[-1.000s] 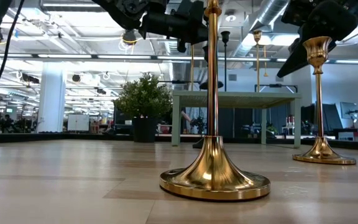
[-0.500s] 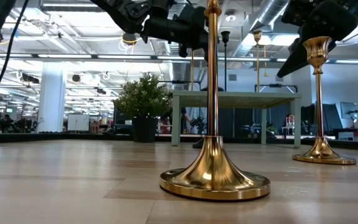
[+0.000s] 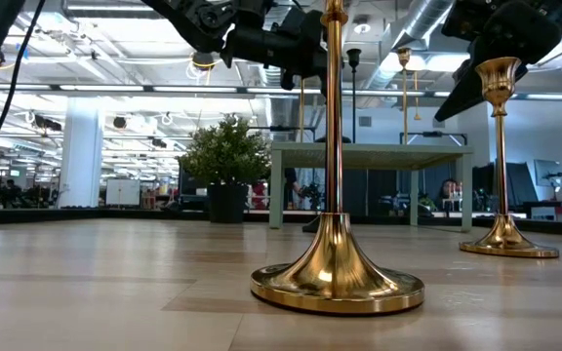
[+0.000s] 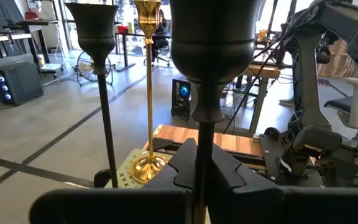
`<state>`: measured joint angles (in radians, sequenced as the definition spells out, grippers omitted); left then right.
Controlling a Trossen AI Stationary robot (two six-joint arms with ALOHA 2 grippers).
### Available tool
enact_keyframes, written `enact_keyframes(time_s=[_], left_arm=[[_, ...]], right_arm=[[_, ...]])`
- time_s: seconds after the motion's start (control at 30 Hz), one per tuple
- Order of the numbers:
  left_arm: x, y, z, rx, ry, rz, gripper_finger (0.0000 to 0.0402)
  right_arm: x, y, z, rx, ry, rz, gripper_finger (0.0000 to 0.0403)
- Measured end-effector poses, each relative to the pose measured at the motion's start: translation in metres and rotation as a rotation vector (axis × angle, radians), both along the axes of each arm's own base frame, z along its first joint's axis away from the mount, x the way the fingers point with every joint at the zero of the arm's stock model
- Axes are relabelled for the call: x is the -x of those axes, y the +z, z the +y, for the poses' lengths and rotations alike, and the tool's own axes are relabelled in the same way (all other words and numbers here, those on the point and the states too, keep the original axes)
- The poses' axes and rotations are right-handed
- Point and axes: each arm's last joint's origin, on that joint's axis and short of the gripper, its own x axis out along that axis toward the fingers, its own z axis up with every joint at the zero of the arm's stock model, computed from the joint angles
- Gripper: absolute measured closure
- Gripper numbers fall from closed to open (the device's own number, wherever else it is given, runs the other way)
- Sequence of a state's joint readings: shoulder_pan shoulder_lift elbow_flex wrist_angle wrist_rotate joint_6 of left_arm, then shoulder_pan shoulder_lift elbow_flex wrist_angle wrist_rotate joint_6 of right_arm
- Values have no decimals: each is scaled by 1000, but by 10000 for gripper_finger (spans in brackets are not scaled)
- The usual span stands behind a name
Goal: Pick & Place candle stick holders
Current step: Put the black candle holder on the shelf
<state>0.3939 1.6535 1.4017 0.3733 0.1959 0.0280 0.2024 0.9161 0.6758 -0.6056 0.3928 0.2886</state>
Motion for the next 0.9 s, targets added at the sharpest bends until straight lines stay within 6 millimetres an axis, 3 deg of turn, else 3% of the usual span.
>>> enact_keyframes(time_s=[0.47,0.9], left_arm=[[-13,-15,8,-14,23,-8,391],[-11,-11,5,-21,21,-29,337]], right_arm=[[0,0,0,0,0,-1,148],[1,-1,0,1,0,7,148]])
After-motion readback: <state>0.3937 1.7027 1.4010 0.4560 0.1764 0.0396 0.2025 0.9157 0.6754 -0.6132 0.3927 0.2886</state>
